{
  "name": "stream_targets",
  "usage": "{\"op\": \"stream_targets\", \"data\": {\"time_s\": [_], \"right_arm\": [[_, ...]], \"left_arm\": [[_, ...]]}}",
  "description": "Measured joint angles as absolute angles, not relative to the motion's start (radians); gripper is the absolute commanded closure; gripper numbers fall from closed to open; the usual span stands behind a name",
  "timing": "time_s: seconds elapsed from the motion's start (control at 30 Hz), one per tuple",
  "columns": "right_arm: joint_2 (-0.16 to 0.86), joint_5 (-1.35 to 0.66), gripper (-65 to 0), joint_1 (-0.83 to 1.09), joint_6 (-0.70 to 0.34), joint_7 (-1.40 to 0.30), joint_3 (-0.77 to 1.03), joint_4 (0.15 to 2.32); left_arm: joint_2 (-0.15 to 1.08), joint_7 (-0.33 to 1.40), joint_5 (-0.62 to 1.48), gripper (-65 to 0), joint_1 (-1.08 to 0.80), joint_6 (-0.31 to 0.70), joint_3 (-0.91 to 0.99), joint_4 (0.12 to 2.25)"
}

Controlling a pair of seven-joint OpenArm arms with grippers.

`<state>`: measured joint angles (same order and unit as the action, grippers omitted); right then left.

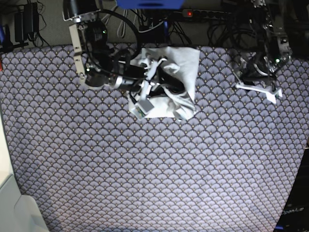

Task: Fold the T-shirt properly
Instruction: 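Press the folded bundle down with the right gripper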

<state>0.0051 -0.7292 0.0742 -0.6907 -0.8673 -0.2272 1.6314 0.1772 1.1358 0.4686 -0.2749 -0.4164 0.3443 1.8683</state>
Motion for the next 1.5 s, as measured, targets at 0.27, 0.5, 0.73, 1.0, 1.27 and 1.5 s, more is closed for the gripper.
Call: {"op": "stream_targets", "data": {"time_s": [0.27,0.5,0.73,1.0,1.27,1.5], "right_arm": [[0.005,-0.729,-10.7,0.051,-0.691,-0.874,-0.227,1.636],[0.008,-0.728,-13.2,0.051,-0.690,-0.875,-0.247,1.636],[0.008,-0.724,-13.2,0.031,-0.690,-0.878,-0.301,1.634],[0.009,-0.722,-14.9,0.031,-0.690,-0.878,-0.298,1.633],[0.009,-0.729,-34.6,0.037,-0.690,-0.874,-0.297,1.633],[0.022,-0.733,-36.5,0.037,-0.691,-0.868,-0.237,1.633]], "left_arm": [[0.177,1.137,0.469,-19.5,-0.279,-0.416,0.344,1.868],[0.177,1.137,0.469,-19.5,-0.277,-0.416,0.344,1.868],[0.177,1.137,0.469,-19.5,-0.276,-0.416,0.342,1.868],[0.177,1.137,0.468,-19.5,-0.276,-0.416,0.342,1.868],[0.177,1.137,0.469,-19.5,-0.276,-0.416,0.342,1.868],[0.178,1.127,0.469,-19.5,-0.285,-0.416,0.342,1.868]]}}
